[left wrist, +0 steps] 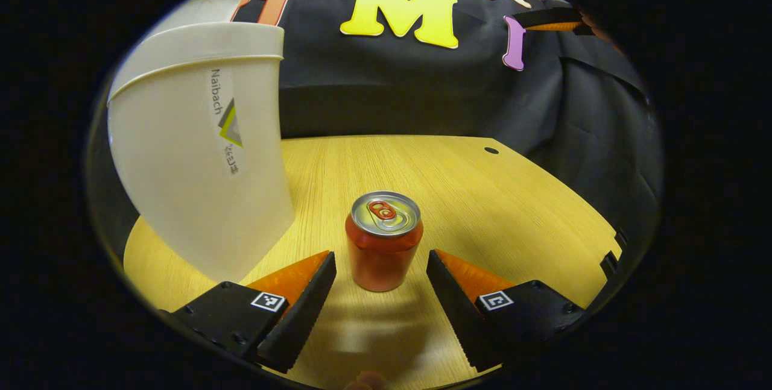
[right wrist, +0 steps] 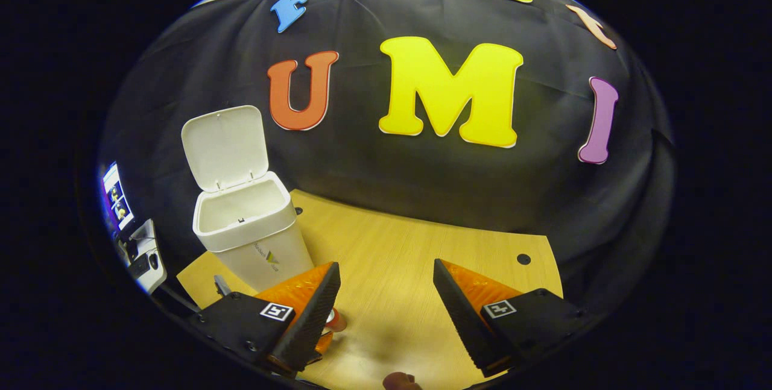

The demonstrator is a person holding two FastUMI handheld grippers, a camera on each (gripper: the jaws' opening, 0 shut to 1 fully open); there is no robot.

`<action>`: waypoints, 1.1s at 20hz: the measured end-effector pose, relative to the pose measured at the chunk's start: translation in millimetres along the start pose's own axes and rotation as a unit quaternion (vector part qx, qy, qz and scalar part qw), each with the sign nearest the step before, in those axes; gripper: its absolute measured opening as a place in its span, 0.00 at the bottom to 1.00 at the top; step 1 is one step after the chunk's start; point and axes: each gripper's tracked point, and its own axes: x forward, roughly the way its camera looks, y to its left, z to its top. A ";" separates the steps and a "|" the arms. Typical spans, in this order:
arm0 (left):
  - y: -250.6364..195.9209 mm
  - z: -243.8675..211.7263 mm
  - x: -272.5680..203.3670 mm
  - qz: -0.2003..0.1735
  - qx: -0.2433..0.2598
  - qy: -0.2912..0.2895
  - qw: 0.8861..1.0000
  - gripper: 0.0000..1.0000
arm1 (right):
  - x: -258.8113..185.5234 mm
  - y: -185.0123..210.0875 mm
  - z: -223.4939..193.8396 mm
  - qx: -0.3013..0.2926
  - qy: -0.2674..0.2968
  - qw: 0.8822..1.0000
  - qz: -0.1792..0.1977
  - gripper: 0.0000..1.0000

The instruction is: Press the lid of the desktop garbage bin to open it, pick up the crumpled paper on the desktop and throw it into the bin, then pick up the pop can on the desktop and drop it into the bin, and finally close the garbage bin lid.

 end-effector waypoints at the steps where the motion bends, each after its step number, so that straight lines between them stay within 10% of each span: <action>1: -0.2 -0.7 5.2 -0.002 -0.002 0.002 1.000 1.00 | 1.2 -1.2 -4.2 0.002 0.007 1.000 -0.003 0.98; 22: 6.4 -0.6 30.6 0.020 -0.011 0.024 0.999 0.87 | -3.5 -31.3 -42.3 0.010 0.049 0.999 -0.013 0.98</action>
